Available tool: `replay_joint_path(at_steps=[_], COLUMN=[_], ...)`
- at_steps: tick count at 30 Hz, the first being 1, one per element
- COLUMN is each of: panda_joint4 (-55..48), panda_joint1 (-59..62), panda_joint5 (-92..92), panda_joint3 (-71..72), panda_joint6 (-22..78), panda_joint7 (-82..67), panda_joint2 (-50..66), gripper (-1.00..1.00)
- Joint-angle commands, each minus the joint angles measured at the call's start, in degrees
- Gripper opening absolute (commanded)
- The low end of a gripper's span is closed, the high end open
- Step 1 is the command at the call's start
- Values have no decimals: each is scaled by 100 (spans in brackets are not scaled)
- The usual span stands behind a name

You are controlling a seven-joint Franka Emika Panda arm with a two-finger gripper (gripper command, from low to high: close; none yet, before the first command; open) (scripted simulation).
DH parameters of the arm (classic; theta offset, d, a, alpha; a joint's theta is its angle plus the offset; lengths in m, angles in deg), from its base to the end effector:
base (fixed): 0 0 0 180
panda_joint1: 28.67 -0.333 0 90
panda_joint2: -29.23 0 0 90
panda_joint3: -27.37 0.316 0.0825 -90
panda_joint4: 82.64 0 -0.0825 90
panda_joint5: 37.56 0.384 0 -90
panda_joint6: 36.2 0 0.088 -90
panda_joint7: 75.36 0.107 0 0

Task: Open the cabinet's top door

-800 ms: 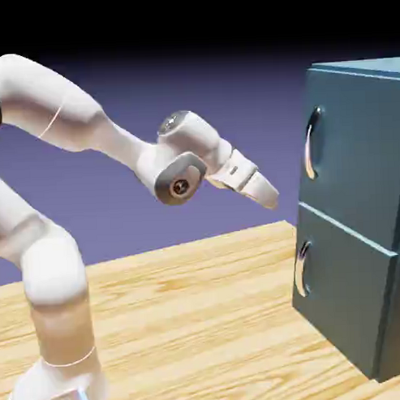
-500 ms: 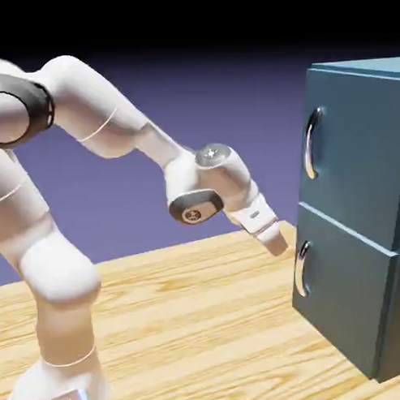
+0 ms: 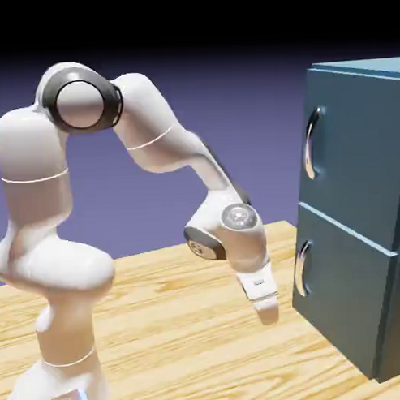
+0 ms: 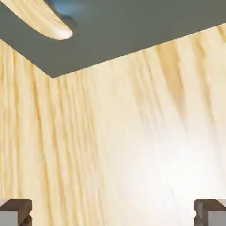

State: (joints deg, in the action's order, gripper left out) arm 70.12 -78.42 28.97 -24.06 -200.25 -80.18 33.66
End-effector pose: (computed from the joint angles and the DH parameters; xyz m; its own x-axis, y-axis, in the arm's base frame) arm 0.4027 -0.0685 0.2261 0.5071 -0.8619 -0.0080 -0.8065 -0.4712 -0.3572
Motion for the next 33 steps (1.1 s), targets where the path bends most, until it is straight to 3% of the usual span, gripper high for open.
replay_joint_path(at_steps=[1,33], panda_joint4=[-31,-1018], panda_joint1=[-185,-6067], panda_joint5=[250,8225], panda_joint3=[-193,-6357], panda_joint6=[37,1231], panda_joint7=[-177,-5844], panda_joint2=[139,4585], gripper=[0,0])
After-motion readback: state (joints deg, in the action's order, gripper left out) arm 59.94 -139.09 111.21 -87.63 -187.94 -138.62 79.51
